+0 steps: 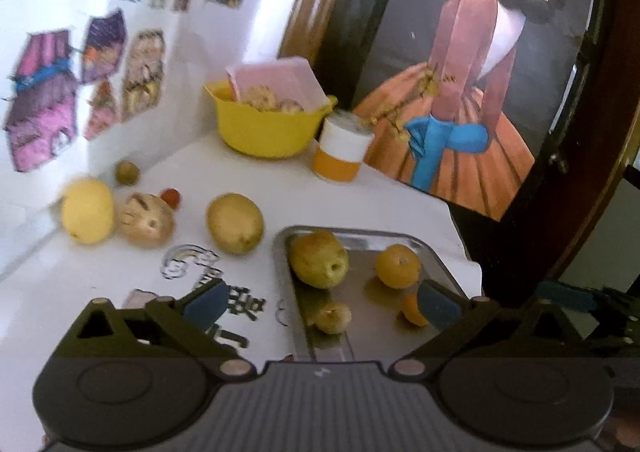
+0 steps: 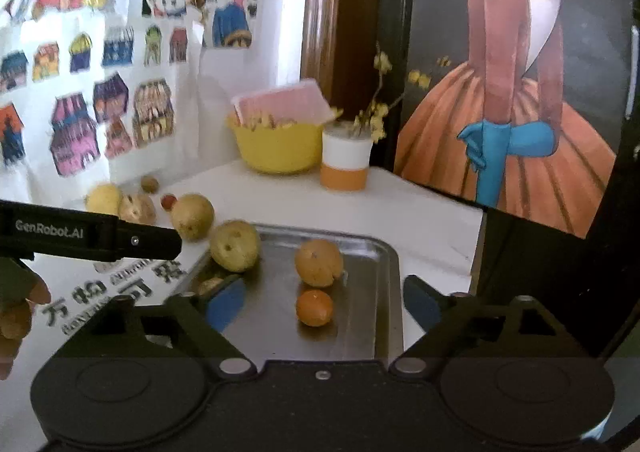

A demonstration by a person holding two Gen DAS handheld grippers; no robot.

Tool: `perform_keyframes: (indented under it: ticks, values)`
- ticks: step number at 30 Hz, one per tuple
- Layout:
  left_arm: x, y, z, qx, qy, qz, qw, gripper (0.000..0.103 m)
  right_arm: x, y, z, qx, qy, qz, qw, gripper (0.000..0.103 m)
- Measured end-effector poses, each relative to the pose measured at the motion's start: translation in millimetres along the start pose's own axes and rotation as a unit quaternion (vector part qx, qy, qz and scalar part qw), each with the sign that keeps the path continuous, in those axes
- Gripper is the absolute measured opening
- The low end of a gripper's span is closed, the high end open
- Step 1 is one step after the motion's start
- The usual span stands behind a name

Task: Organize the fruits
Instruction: 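Open the left tool to drop the kiwi while the right tool releases the small orange, then withdraw both open tools from the tray toward the remaining fruits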

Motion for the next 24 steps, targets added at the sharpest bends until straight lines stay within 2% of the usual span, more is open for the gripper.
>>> perform_keyframes:
  ticks: [4, 10, 19, 24]
  values:
    - [0.2, -23.1, -10.1, -0.012, -0.007, 0.017, 0.9998, 0.102, -3.0, -23.8, -7.7, 0.002, 0.003, 0.015, 1.0, 0.102]
    - [14.3, -50.4, -28.5, -0.027, 0.013, 0.019, 0.9994, 0.103, 11.1, -53.4, -21.2, 0.004, 0.012, 0.01, 1.0, 0.102]
    - [53.9, -78.4, -66.7, -0.053, 0.028, -0.027, 0.9978, 0.103, 56.4, -71.5, -46.4, 0.004, 0.01, -0.057, 0.998, 0.102]
    - [69.2, -91.8, -86.4, -0.069, 0.031, -0.048, 0.996, 0.103, 71.8, -73.6, -71.8, -0.026, 0.018, -0.095, 0.995, 0.102]
Point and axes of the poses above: each gripper's, at about its wrist camera, not at the fingertips, and y roughly the way its jaws point, z to its right, x to its underside, the point moved 7 cm from there along y, roughly the way its jaws point, and after that the axes turned 4 degrees about y, right-handed, at the moved point
